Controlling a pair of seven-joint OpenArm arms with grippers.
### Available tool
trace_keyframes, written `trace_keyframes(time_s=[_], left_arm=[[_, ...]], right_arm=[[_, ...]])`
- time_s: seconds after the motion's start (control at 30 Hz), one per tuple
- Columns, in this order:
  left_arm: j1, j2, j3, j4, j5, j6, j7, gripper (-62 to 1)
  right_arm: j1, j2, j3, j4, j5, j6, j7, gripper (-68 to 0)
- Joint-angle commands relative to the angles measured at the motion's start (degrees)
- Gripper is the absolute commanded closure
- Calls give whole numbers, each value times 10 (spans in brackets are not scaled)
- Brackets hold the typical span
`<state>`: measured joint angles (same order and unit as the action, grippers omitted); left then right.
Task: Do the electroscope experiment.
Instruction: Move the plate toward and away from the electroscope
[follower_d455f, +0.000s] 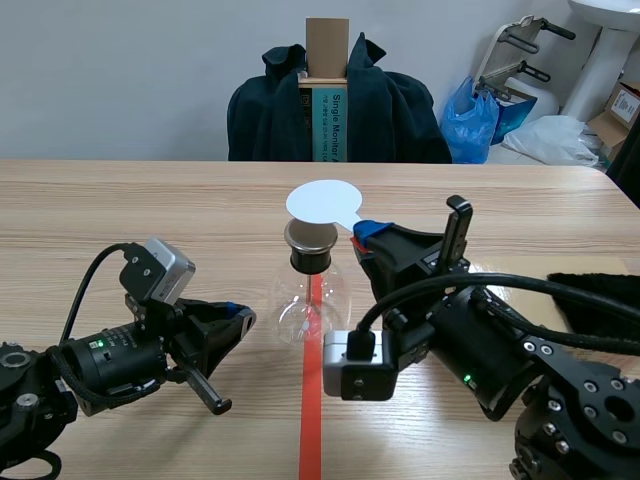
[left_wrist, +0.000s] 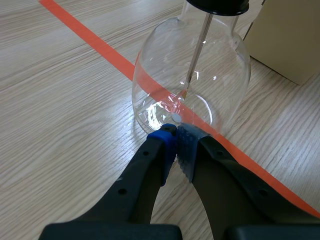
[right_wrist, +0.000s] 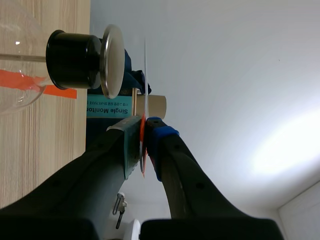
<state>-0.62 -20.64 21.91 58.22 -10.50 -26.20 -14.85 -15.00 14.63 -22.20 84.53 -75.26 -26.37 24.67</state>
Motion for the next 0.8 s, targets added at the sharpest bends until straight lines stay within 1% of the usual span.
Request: trace_keyframes(time_s=[0.0,0.23,0.47,0.6,0.67,0.77], left_arm=[[-2,-2,0,13,-6,-1,-8,-36],[-2,-2,0,13,-6,-1,-8,-36],[-2,-2,0,13,-6,-1,-8,-37],[-2,-2,0,13,-6,-1,-8,-36],[-2,-2,0,13,-6,-1,-8,-37],[-2,-2,0,13,-6,-1,-8,-37]], right_arm=[[3,3,4,5,4,-11,7,-6],[-4,3,4,5,-1,-11,38,-6],[-5,3,4,5,-2,-13,37,-6],[-5,3,4,5,-2,-16,23,-7],[-5,3,4,5,-2,-23,5,-6],[-5,3,4,5,-2,-24,-25,-6]])
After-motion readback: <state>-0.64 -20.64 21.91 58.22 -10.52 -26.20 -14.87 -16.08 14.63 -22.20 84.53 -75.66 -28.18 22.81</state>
